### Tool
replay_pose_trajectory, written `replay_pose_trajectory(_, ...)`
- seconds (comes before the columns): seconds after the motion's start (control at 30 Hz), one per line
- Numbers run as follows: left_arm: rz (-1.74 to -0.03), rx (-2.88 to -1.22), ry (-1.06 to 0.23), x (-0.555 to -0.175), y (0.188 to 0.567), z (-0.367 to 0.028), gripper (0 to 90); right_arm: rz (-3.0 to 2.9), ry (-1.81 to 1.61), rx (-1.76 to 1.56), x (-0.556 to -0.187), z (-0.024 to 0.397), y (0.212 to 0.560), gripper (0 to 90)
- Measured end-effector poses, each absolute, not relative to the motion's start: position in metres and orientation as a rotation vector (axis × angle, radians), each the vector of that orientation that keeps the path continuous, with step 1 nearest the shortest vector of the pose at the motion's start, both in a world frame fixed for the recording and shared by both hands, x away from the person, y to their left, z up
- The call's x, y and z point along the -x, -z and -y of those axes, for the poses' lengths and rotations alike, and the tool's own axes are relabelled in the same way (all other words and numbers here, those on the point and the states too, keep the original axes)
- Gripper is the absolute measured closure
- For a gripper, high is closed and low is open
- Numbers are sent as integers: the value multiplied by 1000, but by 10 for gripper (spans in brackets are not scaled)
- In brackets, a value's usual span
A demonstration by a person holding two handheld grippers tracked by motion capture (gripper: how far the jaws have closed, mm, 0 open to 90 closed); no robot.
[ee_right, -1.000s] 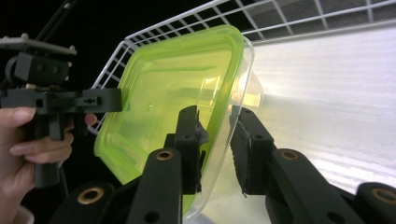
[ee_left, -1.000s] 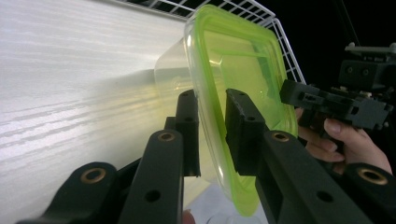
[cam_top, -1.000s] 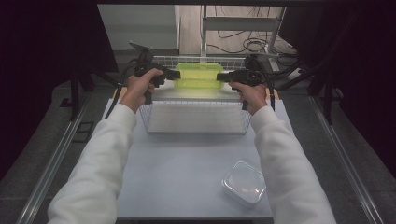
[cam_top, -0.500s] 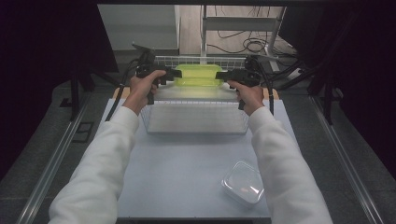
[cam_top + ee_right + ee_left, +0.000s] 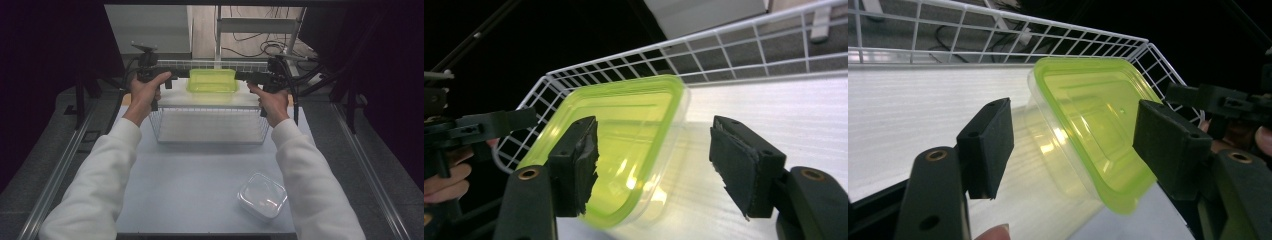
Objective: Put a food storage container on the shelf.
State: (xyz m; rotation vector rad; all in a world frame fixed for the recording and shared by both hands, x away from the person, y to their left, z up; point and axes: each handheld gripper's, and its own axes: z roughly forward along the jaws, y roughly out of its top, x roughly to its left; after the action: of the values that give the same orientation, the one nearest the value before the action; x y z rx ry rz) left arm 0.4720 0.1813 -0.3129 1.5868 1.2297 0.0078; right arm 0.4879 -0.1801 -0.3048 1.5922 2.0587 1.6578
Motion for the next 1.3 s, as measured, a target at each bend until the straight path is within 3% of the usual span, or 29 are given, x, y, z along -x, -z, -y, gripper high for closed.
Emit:
replay_pose_trajectory(0.23, -1186, -1631, -37, -436, 311, -187, 240, -2121, -1618, -1456, -459, 195, 293, 331)
replay_pose_trajectory(0.5, -1081, -1717, -102, -375, 323, -188, 238, -2235, -1542, -1290, -407, 221, 303, 326)
replay_pose_trajectory(0.8, -1082, -1787, -59, -321, 377, -193, 240, -2338, -1459, -1206, -349, 243, 353, 325)
replay_pose_trajectory(1.3, -1192, -1904, -47, -276, 448, -195, 229, -2469, -1326, -1256, -310, 245, 418, 311)
